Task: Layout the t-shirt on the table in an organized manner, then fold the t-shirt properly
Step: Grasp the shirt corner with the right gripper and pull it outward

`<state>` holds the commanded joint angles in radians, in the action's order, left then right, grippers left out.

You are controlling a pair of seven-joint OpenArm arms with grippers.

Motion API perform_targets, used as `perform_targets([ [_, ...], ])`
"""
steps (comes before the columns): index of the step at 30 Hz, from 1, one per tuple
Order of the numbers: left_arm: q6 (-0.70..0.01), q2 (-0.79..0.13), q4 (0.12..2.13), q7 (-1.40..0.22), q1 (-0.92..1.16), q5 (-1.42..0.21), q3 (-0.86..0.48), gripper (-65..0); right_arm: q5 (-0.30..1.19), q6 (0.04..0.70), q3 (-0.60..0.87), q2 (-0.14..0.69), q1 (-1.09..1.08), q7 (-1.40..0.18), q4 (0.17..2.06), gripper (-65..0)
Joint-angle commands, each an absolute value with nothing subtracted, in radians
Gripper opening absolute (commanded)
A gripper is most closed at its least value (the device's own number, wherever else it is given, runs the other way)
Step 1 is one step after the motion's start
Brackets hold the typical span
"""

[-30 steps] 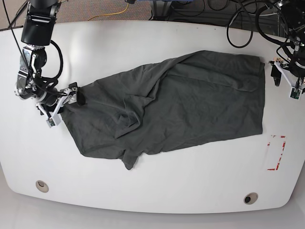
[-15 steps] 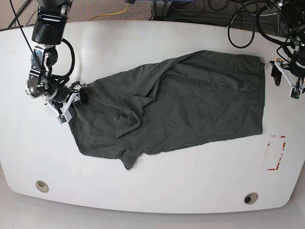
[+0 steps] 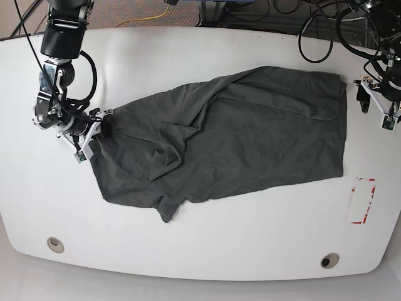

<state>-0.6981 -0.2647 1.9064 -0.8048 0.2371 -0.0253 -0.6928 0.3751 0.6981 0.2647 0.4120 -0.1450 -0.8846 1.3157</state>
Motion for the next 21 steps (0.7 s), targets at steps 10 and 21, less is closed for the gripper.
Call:
perform_targets([
  [10, -0.698, -0.265, 1.906, -0.805, 0.237, -0.024, -0.673, -14.4, 0.374, 0.698, 0.265, 0.437, -0.139, -0.888, 1.374, -30.1],
  [21, -0.698, -0.265, 1.906, -0.806, 0.237, -0.024, -0.662, -14.4, 0.366, 0.698, 0.265, 0.44, -0.137, -0.889, 1.392, -29.6],
])
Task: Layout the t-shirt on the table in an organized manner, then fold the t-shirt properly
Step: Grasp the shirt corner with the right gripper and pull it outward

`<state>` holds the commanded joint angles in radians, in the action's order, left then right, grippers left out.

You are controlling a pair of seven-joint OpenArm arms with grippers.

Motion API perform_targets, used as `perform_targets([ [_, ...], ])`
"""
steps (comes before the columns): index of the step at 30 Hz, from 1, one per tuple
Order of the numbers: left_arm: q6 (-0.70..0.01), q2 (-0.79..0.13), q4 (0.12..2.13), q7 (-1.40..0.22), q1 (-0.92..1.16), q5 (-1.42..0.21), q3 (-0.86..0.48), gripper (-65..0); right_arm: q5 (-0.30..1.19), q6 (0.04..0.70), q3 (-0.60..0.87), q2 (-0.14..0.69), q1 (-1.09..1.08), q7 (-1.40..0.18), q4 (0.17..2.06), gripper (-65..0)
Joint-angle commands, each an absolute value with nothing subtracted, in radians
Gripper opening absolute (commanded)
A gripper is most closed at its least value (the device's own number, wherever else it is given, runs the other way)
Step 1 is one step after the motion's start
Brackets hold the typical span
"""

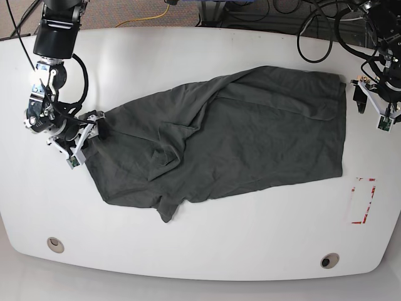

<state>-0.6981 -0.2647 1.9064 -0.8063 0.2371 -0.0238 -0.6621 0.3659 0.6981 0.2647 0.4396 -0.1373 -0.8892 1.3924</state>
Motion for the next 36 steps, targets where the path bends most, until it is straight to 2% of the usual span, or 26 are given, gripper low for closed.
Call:
perform_targets([
  [9, -0.698, -0.265, 1.906, -0.806, 0.237, -0.024, -0.665, -14.4, 0.366, 0.698, 0.266, 0.44, -0.134, -0.889, 1.392, -31.7],
  [10, -0.698, -0.265, 1.906, -0.806, 0.237, -0.024, -0.667, -14.4, 0.366, 0.698, 0.266, 0.44, -0.134, -0.889, 1.391, -33.5],
  [12, -0.698, -0.265, 1.906, -0.806, 0.237, -0.024, -0.668, -14.4, 0.366, 0.698, 0.266, 0.44, -0.134, -0.889, 1.391, -42.8],
  [13, -0.698, -0.265, 1.906, -0.806, 0.237, -0.024, -0.668, -14.4, 0.366, 0.698, 0.266, 0.44, -0.134, -0.889, 1.391, -45.2],
  [15, -0.698, -0.265, 1.906, -0.806, 0.237, -0.024, -0.668, -14.4, 0.366, 0.698, 0.266, 0.44, -0.134, -0.889, 1.391, -55.2],
  [17, -0.698, -0.265, 1.906, -0.806, 0.237, -0.024, -0.668, -14.4, 0.366, 0.698, 0.266, 0.44, -0.134, -0.889, 1.389, -58.0],
  [21, -0.698, -0.265, 1.906, -0.806, 0.237, -0.024, -0.668, -14.4, 0.366, 0.698, 0.266, 0.44, -0.134, -0.889, 1.389, -59.3],
  [25, -0.698, -0.265, 1.906, -0.806, 0.237, -0.024, -0.67, -14.4, 0.366, 0.698, 0.266, 0.444, -0.134, -0.891, 1.392, -64.8],
  [31, -0.698, -0.265, 1.917, -0.808, 0.239, -0.031, -0.676, -14.4, 0.374, 0.698, 0.288, 0.46, -0.134, -0.923, 1.399, -65.0],
  [36, -0.698, -0.263, 1.926, -0.828, 0.246, -0.096, -0.769, -14.4, 0.374, 0.698, 0.338, 0.458, -0.134, -0.947, 1.402, -65.0],
])
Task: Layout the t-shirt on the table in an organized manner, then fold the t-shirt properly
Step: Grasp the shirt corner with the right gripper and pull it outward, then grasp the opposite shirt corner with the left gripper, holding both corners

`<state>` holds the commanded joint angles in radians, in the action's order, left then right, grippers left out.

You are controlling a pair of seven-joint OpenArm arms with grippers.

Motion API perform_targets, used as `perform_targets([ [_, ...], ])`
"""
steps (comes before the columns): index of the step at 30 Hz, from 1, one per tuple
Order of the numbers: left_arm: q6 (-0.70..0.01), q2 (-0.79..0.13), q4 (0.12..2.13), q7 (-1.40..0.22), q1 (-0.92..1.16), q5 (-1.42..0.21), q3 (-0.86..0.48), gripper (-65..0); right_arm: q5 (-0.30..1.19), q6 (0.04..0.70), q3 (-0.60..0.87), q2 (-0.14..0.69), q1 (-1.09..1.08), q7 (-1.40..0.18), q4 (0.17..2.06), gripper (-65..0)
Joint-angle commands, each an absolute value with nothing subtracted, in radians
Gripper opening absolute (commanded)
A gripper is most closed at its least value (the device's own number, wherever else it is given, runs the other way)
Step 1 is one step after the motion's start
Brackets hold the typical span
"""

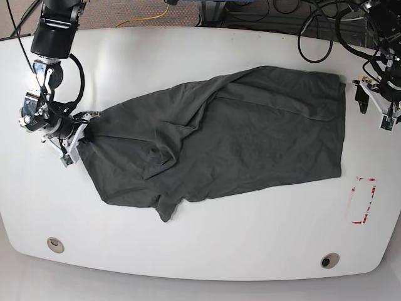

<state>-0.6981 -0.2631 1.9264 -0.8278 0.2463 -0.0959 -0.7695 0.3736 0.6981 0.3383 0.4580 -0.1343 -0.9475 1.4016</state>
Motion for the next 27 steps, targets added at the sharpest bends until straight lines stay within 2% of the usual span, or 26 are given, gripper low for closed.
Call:
perform_targets([
  [5, -0.698, -0.268, 1.925, -0.951, 0.248, -0.234, -0.826, -14.4, 0.367, 0.698, 0.34, 0.458, -0.134, -0.947, 1.408, -65.0],
  [10, -0.698, -0.269, 1.923, -0.966, 0.283, -0.305, -0.819, -14.4, 0.369, 0.698, 0.34, 0.456, -0.105, -0.947, 1.445, -65.0],
  [27, -0.698, -0.222, 1.867, -0.949, 0.193, -0.337, -0.519, -14.4, 0.366, 0.698, 0.337, 0.43, -0.084, -0.947, 1.469, -65.0],
])
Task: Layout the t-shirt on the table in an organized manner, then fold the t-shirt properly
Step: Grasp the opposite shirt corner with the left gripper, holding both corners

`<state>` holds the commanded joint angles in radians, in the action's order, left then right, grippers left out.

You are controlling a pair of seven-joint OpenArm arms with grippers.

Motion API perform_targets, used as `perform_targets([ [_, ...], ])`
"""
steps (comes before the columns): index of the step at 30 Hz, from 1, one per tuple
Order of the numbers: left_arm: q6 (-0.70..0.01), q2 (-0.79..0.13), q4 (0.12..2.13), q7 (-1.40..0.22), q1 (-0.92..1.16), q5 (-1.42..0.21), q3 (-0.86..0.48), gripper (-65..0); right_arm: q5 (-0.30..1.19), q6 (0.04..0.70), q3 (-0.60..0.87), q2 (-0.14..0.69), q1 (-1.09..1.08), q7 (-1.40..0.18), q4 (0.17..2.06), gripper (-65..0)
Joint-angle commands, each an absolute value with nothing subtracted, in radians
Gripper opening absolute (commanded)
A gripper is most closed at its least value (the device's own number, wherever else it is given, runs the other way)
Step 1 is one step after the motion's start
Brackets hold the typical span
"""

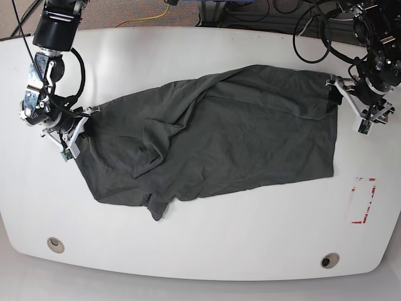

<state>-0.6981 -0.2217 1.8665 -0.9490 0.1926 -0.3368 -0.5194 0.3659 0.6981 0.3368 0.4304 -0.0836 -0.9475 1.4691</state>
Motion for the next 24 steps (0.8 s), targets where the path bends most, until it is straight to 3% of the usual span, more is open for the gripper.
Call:
perform_targets([
  [10, -0.698, -0.226, 1.722, -0.915, 0.16, -0.337, -0.42, -14.4, 0.369, 0.698, 0.337, 0.43, -0.082, -0.947, 1.469, -65.0],
  [24, -0.698, -0.216, 1.667, -0.914, 0.153, -0.232, -0.387, -14.9, 0.372, 0.698, 0.341, 0.432, -0.082, -0.947, 1.469, -65.0],
])
